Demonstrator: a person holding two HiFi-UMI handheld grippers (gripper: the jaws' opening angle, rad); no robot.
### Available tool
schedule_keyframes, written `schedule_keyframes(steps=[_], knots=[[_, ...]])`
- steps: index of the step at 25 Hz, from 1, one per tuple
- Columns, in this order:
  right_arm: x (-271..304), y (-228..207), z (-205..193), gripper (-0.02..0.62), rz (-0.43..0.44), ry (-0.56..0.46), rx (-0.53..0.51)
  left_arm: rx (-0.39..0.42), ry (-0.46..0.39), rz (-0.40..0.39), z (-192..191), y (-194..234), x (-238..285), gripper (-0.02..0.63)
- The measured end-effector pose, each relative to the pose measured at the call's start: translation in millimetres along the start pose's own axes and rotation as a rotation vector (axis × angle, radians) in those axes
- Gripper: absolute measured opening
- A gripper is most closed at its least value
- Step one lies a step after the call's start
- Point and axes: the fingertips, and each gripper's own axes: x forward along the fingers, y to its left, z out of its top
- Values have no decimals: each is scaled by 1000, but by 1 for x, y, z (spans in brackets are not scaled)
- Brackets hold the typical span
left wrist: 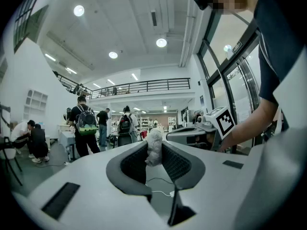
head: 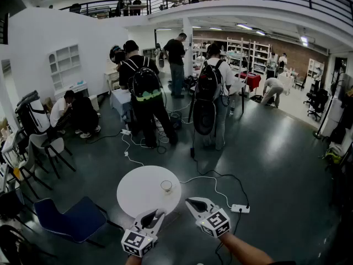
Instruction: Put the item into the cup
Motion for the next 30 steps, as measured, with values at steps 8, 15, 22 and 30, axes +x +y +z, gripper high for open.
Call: schedule_keyframes(steps=[8,15,22,30], knots=[[-11,-6,0,15,-13,-8,19,-36,-11,-9,-10,-7,2,92],[-23,-13,-2,15,-16,-13,13,-58,-4,0,-10,-19,11,92],[-37,-32,-8,15,-7,-12,16,-54,-4,42,-14,-23,26,92],[-56,-72,-21,15,11,-14,16,-63,-4,72,-19,-45,60,92]])
